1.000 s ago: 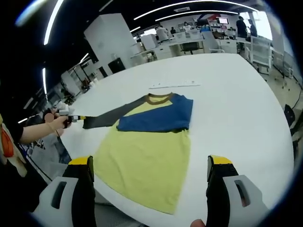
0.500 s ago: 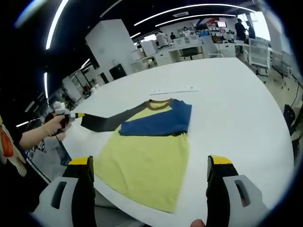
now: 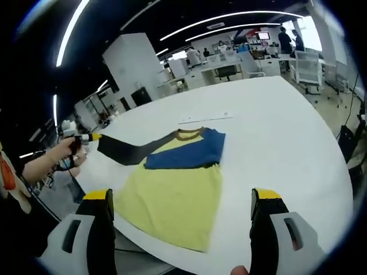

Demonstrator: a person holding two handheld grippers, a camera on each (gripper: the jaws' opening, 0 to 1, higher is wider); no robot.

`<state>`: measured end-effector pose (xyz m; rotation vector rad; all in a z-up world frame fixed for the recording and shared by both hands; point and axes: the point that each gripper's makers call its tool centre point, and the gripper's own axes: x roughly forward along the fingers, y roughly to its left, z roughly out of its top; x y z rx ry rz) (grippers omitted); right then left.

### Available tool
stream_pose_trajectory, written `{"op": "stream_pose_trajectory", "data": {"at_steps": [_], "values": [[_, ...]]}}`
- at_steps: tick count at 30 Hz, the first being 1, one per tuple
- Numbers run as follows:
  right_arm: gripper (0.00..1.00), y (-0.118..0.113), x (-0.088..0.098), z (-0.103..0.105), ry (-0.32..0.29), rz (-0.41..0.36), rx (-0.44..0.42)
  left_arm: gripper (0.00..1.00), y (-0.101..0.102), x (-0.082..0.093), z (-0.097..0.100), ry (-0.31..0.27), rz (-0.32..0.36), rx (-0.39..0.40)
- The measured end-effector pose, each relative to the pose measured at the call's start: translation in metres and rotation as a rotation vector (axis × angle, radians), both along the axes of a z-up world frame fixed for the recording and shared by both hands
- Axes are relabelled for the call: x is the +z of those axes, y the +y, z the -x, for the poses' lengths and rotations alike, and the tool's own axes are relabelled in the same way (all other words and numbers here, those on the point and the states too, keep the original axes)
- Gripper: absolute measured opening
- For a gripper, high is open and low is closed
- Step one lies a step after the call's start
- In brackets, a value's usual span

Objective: Fold the garment on the visible template until the final outline fits inside the template.

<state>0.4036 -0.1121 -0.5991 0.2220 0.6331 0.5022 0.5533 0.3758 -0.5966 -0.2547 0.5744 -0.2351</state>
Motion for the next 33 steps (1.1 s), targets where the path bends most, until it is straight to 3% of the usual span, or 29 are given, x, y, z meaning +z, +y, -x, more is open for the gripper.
{"op": "stream_pose_trajectory", "data": {"at_steps": [18,33], "values": [[1.00,-0.044,0.010,0.036,-0.018,0.008,-0.080,0.00,-0.104,0.041,-0.010,-0.049,0.045,-0.158],[1.00,-0.082,0.018,0.061,-0.032,0.022,-0.150,0.00,-0.188,0.046,-0.002,-0.043,0.068,-0.296]]}}
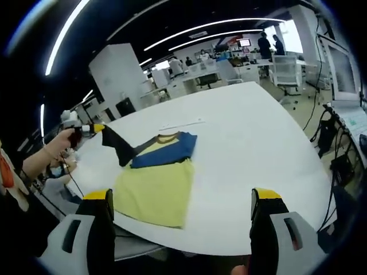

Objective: Fold the garment on the visible template until the final outline fits inside the template.

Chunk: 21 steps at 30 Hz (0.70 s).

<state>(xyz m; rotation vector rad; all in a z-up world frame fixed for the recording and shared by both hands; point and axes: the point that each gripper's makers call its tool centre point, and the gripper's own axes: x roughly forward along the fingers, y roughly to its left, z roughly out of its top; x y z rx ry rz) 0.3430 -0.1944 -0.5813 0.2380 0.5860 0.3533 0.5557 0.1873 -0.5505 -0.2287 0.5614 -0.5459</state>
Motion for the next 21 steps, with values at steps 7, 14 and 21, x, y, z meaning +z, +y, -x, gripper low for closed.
{"op": "stream_pose_trajectory", "data": {"at_steps": [7,14,21], "values": [[1.00,-0.013,0.001,0.010,0.002,0.012,-0.023,0.00,-0.035,-0.003,0.001,0.008,0.003,-0.053],[1.00,-0.031,0.002,0.022,0.002,0.013,-0.067,0.00,-0.075,-0.012,0.002,0.032,0.004,-0.124],[1.00,-0.039,0.001,0.027,0.007,0.017,-0.084,0.00,-0.113,-0.023,-0.001,0.047,0.002,-0.175]]}}
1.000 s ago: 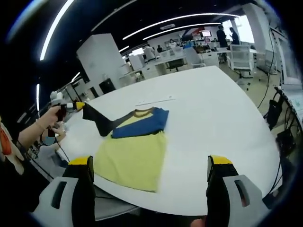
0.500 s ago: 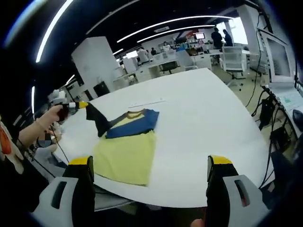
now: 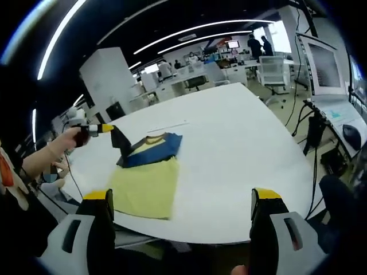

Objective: Fold the garment on the visible template until the final outline fits inside the template.

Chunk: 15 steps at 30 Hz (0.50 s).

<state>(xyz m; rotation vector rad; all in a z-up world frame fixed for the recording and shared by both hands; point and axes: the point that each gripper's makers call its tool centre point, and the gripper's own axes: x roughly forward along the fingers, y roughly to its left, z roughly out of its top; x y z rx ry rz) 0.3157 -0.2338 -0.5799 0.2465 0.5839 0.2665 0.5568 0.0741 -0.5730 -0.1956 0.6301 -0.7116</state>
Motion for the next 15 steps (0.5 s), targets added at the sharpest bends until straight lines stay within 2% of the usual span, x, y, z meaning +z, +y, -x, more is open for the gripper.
{"op": "stream_pose_trajectory", "data": {"at_steps": [8,15], "values": [[1.00,-0.008,0.002,0.001,-0.001,0.005,-0.020,0.00,-0.032,-0.009,-0.005,0.011,-0.006,-0.038],[1.00,-0.010,0.001,0.003,0.004,0.007,-0.025,0.00,-0.050,-0.032,-0.009,0.038,-0.046,-0.055]]}}
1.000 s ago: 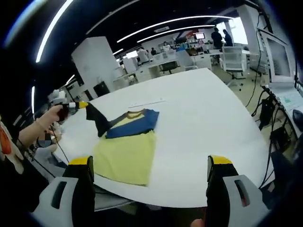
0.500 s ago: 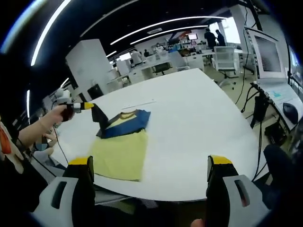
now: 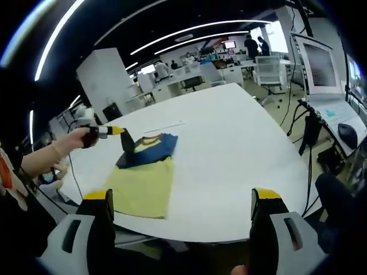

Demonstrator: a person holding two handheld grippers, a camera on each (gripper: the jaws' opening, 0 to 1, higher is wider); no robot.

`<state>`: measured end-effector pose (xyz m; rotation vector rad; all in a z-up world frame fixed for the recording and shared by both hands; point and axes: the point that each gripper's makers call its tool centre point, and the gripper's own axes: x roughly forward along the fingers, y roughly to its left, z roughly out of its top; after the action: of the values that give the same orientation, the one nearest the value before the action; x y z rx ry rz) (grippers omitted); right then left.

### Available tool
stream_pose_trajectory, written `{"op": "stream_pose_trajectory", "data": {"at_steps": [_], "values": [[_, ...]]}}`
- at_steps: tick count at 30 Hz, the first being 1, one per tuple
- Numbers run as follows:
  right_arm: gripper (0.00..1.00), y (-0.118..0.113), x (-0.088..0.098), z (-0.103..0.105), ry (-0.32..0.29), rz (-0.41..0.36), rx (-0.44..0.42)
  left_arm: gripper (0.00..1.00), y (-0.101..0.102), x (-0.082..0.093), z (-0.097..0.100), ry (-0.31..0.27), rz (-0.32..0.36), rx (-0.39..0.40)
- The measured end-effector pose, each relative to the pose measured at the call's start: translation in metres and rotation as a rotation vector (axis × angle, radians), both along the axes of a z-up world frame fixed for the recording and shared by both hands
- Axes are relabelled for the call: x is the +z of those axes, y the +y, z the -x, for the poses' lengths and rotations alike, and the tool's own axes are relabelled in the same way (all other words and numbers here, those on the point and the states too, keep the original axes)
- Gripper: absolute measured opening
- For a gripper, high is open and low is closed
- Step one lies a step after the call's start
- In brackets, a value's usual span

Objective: Fold the garment on the visible template until the final outline fits inside the template.

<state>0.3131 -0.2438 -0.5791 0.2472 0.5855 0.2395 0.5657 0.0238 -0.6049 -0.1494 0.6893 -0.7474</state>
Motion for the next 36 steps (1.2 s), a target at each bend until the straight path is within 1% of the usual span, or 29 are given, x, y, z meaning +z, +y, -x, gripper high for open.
{"op": "stream_pose_trajectory", "data": {"at_steps": [4,10,17,22,24,27,36], "values": [[1.00,-0.004,-0.001,0.004,0.005,0.001,-0.011,0.00,-0.006,-0.006,-0.002,0.023,0.010,0.007],[1.00,-0.009,-0.005,0.009,0.017,0.003,-0.029,0.00,-0.016,-0.004,-0.011,0.033,0.035,0.019],[1.00,-0.014,-0.008,0.013,0.030,0.007,-0.039,0.00,-0.030,-0.011,-0.021,0.060,0.050,0.030],[1.00,-0.020,-0.010,0.015,0.039,0.014,-0.047,0.00,-0.040,-0.021,-0.027,0.084,0.054,0.039],[1.00,-0.022,-0.010,0.015,0.040,0.012,-0.053,0.00,-0.041,-0.026,-0.031,0.090,0.042,0.044],[1.00,-0.025,-0.011,0.015,0.045,0.013,-0.057,0.00,-0.043,-0.032,-0.036,0.113,0.050,0.062],[1.00,-0.030,-0.018,0.014,0.059,0.005,-0.075,0.00,-0.059,-0.043,-0.042,0.133,0.040,0.046]]}}
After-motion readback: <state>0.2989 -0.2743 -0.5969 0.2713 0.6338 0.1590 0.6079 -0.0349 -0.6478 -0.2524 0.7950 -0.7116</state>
